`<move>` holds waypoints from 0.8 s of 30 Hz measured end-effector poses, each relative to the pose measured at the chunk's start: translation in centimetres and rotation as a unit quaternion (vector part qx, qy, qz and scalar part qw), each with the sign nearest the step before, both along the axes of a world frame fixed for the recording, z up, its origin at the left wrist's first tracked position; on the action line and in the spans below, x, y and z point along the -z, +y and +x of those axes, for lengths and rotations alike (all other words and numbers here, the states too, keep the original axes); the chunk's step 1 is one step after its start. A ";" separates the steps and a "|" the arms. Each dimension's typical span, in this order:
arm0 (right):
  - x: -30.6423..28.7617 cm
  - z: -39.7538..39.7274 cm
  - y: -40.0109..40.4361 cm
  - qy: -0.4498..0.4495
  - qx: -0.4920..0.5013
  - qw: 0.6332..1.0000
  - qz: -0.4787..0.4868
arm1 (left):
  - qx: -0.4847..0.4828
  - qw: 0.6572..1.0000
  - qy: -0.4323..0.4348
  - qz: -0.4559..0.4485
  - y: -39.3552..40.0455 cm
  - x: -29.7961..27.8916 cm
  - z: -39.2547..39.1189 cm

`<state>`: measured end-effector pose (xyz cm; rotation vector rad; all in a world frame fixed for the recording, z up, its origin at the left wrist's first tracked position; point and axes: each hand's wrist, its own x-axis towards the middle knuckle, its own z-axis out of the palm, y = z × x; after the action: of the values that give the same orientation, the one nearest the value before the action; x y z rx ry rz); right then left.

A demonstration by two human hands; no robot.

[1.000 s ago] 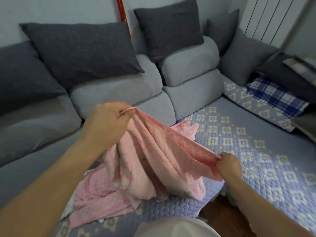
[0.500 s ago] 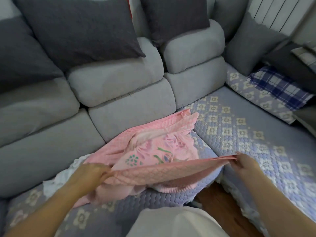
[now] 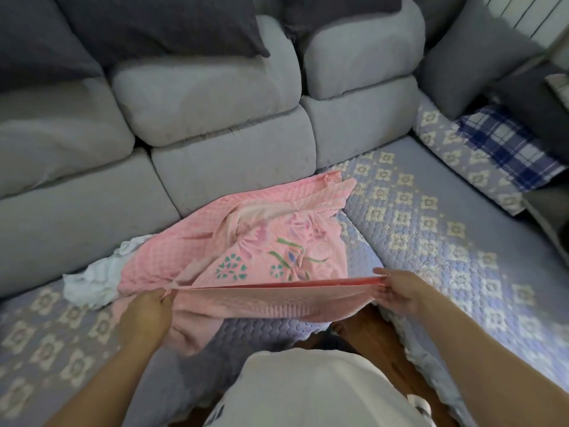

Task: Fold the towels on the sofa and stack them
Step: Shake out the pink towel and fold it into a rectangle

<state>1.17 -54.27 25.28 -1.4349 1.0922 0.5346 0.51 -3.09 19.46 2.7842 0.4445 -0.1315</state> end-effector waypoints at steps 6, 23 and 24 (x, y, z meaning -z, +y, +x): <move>-0.7 -1.7 -2.3 -0.090 -0.004 0.976 0.199 | -0.012 1.000 0.017 0.004 -0.3 0.8 -2.9; -0.2 5.2 -15.3 -0.019 0.136 0.987 0.088 | 0.050 0.999 0.005 0.017 -16.3 -6.1 -0.5; -2.0 7.8 -16.1 -0.047 0.148 0.980 0.123 | 0.046 0.998 -0.012 0.027 -17.6 -8.2 1.5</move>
<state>8.94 -70.34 27.28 -1.0494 1.0994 0.3687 1.97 -20.67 27.65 2.8580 0.3173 -0.1080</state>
